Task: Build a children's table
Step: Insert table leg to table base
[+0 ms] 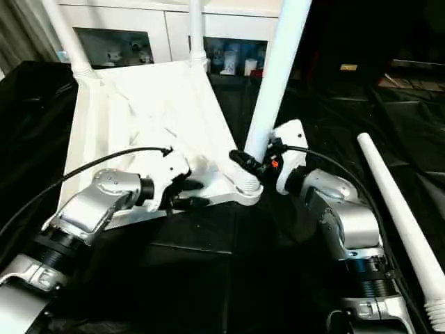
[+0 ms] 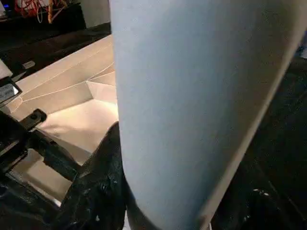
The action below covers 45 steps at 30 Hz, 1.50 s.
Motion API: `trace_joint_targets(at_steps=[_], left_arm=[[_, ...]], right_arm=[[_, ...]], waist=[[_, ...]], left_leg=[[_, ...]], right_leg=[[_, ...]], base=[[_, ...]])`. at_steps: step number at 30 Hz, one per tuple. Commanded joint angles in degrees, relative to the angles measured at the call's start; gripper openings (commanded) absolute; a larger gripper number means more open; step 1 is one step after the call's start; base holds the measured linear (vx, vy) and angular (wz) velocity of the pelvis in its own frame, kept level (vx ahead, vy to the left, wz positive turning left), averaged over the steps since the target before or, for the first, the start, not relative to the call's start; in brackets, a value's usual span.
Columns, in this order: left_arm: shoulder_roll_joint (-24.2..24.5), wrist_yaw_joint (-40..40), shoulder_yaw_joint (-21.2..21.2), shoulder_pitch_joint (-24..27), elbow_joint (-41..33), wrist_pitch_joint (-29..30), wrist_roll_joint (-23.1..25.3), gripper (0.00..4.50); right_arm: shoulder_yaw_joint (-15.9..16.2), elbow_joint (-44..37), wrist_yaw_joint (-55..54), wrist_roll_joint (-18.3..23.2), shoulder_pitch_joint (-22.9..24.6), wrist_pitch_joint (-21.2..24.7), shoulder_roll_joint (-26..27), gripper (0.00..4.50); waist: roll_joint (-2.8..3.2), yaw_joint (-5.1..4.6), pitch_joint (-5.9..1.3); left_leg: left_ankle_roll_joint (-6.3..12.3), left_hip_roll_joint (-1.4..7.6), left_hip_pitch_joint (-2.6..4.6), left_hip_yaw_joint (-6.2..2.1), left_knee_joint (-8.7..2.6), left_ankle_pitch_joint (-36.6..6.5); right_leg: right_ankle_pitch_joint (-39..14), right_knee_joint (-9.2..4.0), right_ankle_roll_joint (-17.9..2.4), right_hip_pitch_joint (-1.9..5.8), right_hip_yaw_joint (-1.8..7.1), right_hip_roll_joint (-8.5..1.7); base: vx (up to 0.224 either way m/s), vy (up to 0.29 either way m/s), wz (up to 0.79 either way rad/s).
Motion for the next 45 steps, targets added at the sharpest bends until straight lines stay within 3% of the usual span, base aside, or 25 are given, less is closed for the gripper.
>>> trace_joint_targets(at_steps=[1, 8, 21, 27, 33, 36, 38, 40, 45], left_arm=[[0.33, -0.85, -1.17, 0.41, -0.96, 0.46, 0.24, 1.66], [-0.42, -0.63, -1.17, -0.34, 1.05, -0.19, 1.30, 0.93], [-1.52, -1.05, -3.69, -1.49, 4.21, -1.44, 4.18, 0.01], [-0.59, -3.17, -5.26, -1.11, 5.14, -2.64, 5.34, 0.00], [3.59, -9.15, -7.49, 1.99, 1.13, -0.94, 5.05, 0.00], [5.54, -9.19, -6.17, 4.08, -1.70, -0.10, 4.51, 0.00], [5.61, -8.92, -5.58, 4.53, -2.14, 0.08, 4.29, 0.00], [5.49, -8.32, -4.98, 4.79, -2.07, 0.22, 4.10, 0.00], [5.50, -7.88, -4.71, 4.82, -1.85, 0.16, 4.34, 0.00]], right_arm=[[0.50, 0.30, 0.26, -0.49, -0.85, -0.15, 0.02, 1.84], [0.49, 0.76, 0.29, -0.72, -1.12, -0.21, 0.11, 1.84], [0.25, 1.03, 0.28, -1.05, -1.51, -0.25, 0.20, 1.84], [0.47, 1.28, 0.95, -1.00, -1.68, 0.07, -0.11, 1.84], [2.08, 0.38, 3.84, -1.07, -1.37, 1.93, -2.19, 1.84], [2.81, -0.32, 5.94, -0.85, -1.25, 3.55, -4.08, 1.84], [3.02, -0.22, 6.32, -0.88, -1.32, 3.97, -4.50, 1.84], [3.42, 0.06, 7.03, -0.74, -1.35, 4.72, -4.66, 1.84], [4.27, -0.01, 8.02, -0.52, -1.40, 5.48, -4.70, 1.84]], waist=[[0.14, 0.00, -4.81], [0.25, -0.04, -4.74], [0.54, -0.03, -4.59], [0.48, -0.13, -4.42], [0.61, -0.37, -4.28], [0.68, -0.49, -3.80], [0.57, -0.75, -3.18], [0.49, -0.91, -3.13], [0.24, -1.60, -2.99]], left_leg=[[4.46, 3.74, 1.70, -2.06, -3.48, -6.48], [4.46, 3.72, 1.67, -2.08, -3.53, -6.89], [3.86, 3.76, 1.73, -2.16, -3.73, -8.31], [3.28, 3.83, 1.86, -2.19, -3.96, -9.66], [3.78, 3.86, 1.75, -2.23, -4.06, -8.72], [3.19, 3.98, 2.04, -2.19, -4.36, -11.24], [1.48, 4.04, 2.55, -2.24, -4.91, -15.75], [0.36, 4.05, 2.77, -2.40, -5.10, -17.40], [0.06, 3.98, 2.66, -2.56, -5.30, -18.01]], right_leg=[[-0.48, -3.26, -16.37, 3.85, 2.07, -4.54], [-1.22, -3.40, -16.18, 3.85, 2.06, -4.55], [-4.13, -3.83, -15.43, 3.76, 2.05, -4.58], [-6.73, -4.17, -14.95, 3.66, 2.08, -4.69], [-4.53, -3.94, -15.40, 3.78, 2.09, -4.77], [-8.19, -4.31, -15.01, 3.56, 2.09, -4.66], [-15.90, -5.10, -13.75, 3.28, 2.17, -4.70], [-19.14, -5.36, -12.72, 3.19, 2.29, -4.83], [-21.32, -5.65, -11.59, 3.04, 2.41, -4.92]], base=[[0.000, 0.000, 0.00], [0.000, 0.000, 0.00], [0.000, 0.000, 0.00], [0.000, 0.000, 0.00], [0.000, 0.000, 0.00], [0.000, 0.000, 0.00], [0.000, 0.000, 0.00], [0.000, 0.000, 0.00], [0.000, 0.000, 0.00]])
